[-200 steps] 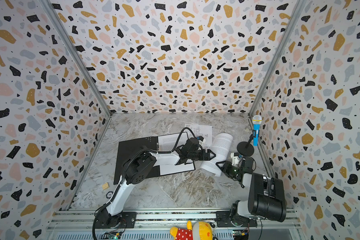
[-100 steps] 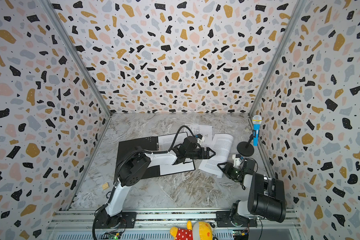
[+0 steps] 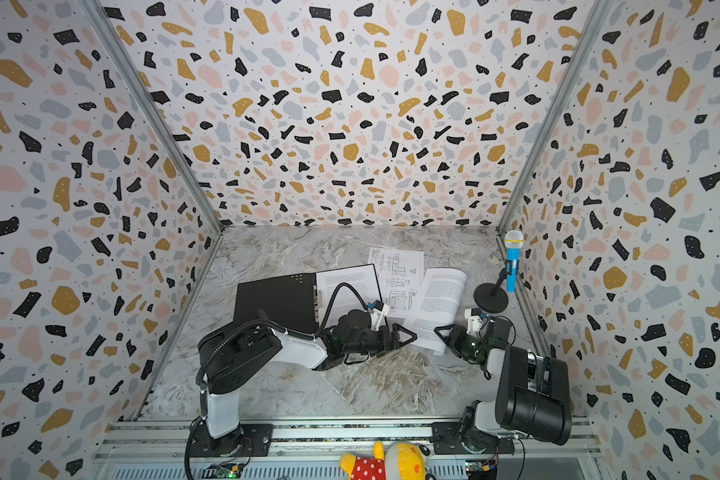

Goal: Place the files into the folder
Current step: 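Swing the left gripper toward the sheet held by the right gripper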

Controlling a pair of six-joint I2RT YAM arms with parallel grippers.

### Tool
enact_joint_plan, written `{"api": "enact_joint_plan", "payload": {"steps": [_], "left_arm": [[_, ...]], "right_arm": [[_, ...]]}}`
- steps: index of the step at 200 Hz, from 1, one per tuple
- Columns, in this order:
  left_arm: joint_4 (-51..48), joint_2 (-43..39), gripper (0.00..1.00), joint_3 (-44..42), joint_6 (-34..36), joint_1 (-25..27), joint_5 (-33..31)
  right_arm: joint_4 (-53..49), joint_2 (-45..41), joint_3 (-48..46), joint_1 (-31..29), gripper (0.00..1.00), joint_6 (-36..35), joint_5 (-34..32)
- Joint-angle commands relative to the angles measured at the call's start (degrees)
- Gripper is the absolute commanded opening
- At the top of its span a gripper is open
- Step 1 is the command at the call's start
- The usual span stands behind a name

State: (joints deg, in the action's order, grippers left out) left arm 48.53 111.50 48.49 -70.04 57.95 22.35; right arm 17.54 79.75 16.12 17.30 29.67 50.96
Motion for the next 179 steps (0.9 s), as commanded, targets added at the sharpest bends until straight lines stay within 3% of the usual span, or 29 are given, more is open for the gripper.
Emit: {"api": "enact_joint_plan", "payload": {"steps": [1, 67, 179], "left_arm": [[15.0, 1.0, 0.99, -1.7, -7.8, 2.2, -2.4], [29.5, 7.9, 0.97, -3.5, -19.6, 5.2, -7.2], [36.2, 18.9, 0.94, 4.1, -30.2, 6.8, -11.6]], "right_arm": [[-0.6, -0.7, -0.5, 0.3, 0.47, -0.8, 0.5], [-0.9, -0.8, -0.4, 0.3, 0.48, -0.9, 0.4], [-1.0, -1.2, -1.1, 0.3, 0.48, -0.9, -0.2]]}}
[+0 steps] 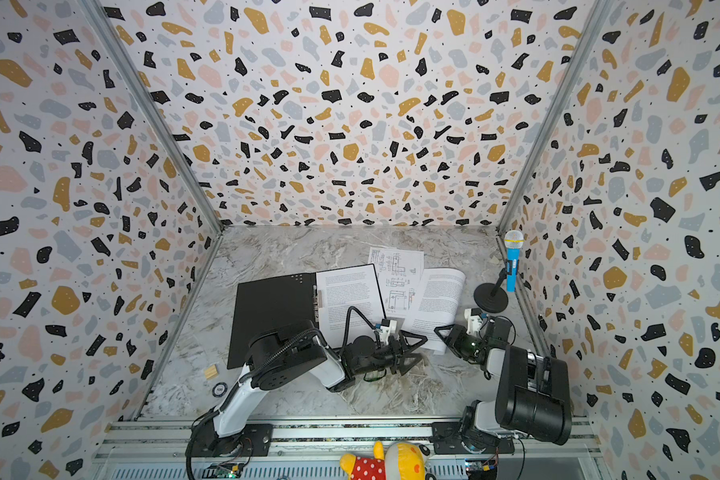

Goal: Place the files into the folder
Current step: 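Swing the left gripper toward the sheet held by the right gripper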

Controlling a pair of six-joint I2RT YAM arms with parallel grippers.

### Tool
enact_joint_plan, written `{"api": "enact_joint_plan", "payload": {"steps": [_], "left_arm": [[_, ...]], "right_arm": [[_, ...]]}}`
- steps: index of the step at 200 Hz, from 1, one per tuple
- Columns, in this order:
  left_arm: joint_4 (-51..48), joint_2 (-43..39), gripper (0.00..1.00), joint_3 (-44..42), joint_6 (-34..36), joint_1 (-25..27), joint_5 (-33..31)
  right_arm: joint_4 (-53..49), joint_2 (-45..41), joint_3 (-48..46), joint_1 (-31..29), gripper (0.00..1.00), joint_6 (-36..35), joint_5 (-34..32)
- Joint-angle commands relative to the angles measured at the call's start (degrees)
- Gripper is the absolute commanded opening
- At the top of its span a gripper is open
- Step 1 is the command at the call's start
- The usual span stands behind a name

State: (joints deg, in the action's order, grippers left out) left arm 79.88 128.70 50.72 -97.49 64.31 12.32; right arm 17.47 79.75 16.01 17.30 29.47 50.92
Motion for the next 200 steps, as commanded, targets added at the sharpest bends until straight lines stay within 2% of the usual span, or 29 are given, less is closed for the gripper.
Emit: {"api": "enact_joint_plan", "payload": {"steps": [1, 140, 200], "left_arm": [[4.9, 1.7, 0.94, 2.0, -2.9, 0.5, -1.6], [6.9, 7.8, 0.92, 5.7, -11.9, 3.3, -8.7], [6.4, 10.5, 0.84, 7.5, -13.5, 3.4, -11.6]], "right_arm": [[-0.9, -1.2, -1.0, 0.3, 0.48, -0.7, -0.2], [0.1, -1.1, -1.5, 0.2, 0.47, 0.1, -0.5], [0.3, -1.1, -1.8, 0.3, 0.47, 0.3, -0.5]]}}
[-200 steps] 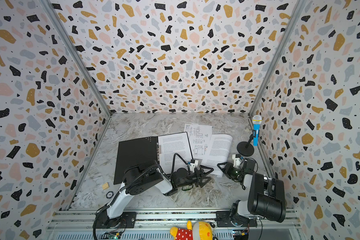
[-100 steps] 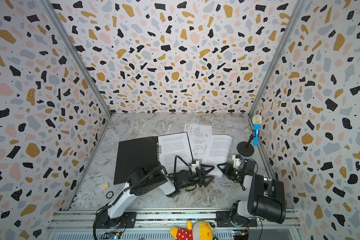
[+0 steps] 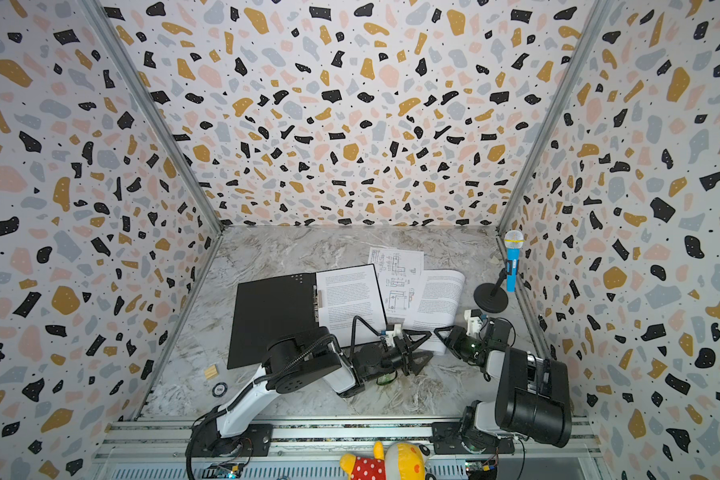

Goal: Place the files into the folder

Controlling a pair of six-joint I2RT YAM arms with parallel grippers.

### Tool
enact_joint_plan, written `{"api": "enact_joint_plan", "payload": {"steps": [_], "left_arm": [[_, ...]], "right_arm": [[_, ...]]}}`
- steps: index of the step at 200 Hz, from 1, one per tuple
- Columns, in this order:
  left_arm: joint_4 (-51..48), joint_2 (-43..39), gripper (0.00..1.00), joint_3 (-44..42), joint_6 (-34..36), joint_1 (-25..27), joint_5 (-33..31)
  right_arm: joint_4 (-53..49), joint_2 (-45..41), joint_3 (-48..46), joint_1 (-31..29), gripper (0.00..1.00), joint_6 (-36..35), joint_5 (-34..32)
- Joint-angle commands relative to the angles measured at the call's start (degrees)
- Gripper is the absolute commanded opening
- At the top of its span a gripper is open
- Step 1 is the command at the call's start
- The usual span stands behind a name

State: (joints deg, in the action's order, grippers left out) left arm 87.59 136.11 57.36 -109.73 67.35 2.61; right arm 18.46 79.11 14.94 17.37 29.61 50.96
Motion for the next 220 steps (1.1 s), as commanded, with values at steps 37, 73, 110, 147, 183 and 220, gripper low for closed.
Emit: {"api": "enact_joint_plan", "payload": {"steps": [37, 73, 110, 147, 183, 220], "left_arm": [[-1.5, 4.2, 0.81, 0.2, -2.5, 0.4, -3.9], [-1.5, 4.9, 0.79, -0.1, -3.3, 0.3, -5.2], [-1.5, 4.2, 0.73, -1.3, -3.3, 0.3, -6.9], [-0.9, 3.9, 0.63, -1.8, -3.3, 0.4, -7.9], [-0.4, 3.9, 0.57, -2.1, -3.7, 0.3, -8.7], [0.2, 3.9, 0.50, -2.2, -3.7, 0.4, -9.5]], "right_arm": [[-0.5, -0.7, -0.8, 0.2, 0.47, 0.4, -0.7], [0.0, -0.5, -1.2, 0.2, 0.48, 0.7, -0.7], [0.1, -0.6, -1.6, 0.2, 0.48, 0.7, -0.9], [0.3, -0.9, -2.0, 0.2, 0.47, 0.8, -0.9], [0.2, -1.3, -1.9, 0.2, 0.47, 1.0, -1.0], [0.0, -1.9, -1.9, 0.2, 0.47, 1.2, -0.9]]}}
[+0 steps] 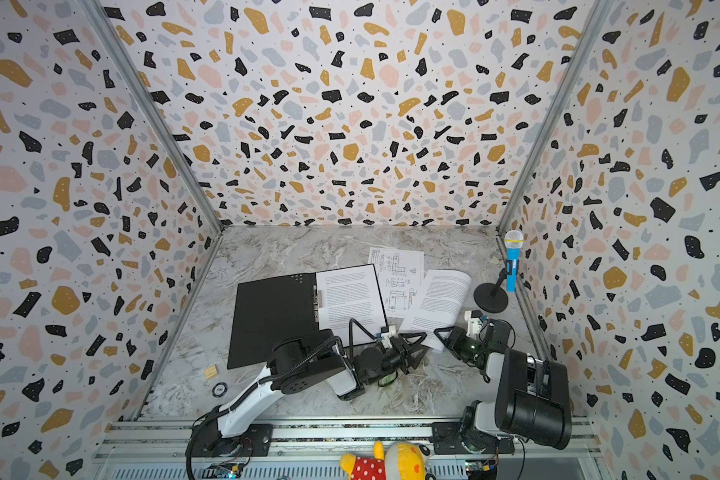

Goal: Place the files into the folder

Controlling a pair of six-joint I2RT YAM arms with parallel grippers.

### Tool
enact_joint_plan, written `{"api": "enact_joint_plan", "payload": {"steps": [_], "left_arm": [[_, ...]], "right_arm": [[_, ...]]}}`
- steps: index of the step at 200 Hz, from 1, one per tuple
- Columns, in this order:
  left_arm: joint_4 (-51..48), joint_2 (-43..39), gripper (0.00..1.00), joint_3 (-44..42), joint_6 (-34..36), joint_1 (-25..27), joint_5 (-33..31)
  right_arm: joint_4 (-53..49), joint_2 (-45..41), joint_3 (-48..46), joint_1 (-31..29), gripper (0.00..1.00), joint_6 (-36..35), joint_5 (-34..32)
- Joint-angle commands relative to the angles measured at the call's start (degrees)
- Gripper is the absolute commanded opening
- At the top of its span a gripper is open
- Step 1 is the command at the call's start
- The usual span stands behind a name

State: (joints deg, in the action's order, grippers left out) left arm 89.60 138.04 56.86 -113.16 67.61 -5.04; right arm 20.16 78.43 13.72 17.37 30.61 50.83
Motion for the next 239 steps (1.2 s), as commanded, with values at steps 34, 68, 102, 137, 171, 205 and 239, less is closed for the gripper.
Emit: {"api": "enact_joint_plan", "payload": {"steps": [34, 68, 102, 137, 171, 205, 239], "left_arm": [[-1.4, 2.6, 0.46, -1.2, -0.8, 0.1, -2.2], [-0.3, 4.1, 0.44, -0.5, -2.0, 0.2, -2.6], [-0.5, 4.6, 0.40, -0.5, -1.9, 0.2, -3.3], [-1.2, 5.6, 0.34, 0.8, -2.0, 0.2, -3.5], [-2.2, 5.9, 0.24, 1.3, -1.8, 0.1, -3.4], [-2.3, 6.3, 0.14, 1.1, -2.1, 0.1, -3.4], [-2.0, 6.6, 0.11, 1.3, -2.3, 0.1, -3.2]], "right_arm": [[-2.1, -1.5, -0.8, 0.2, 0.47, 0.1, -0.7], [-2.2, -2.1, -0.9, 0.2, 0.47, 0.2, -0.8], [-2.5, -2.6, -1.0, 0.2, 0.47, 0.3, -0.8], [-2.5, -2.8, -1.1, 0.2, 0.47, 0.3, -0.7], [-2.5, -2.9, -1.3, 0.1, 0.47, 0.3, -0.7], [-2.5, -3.1, -1.3, 0.2, 0.47, 0.3, -0.7], [-2.8, -3.6, -1.3, 0.2, 0.47, 0.3, -0.7]]}}
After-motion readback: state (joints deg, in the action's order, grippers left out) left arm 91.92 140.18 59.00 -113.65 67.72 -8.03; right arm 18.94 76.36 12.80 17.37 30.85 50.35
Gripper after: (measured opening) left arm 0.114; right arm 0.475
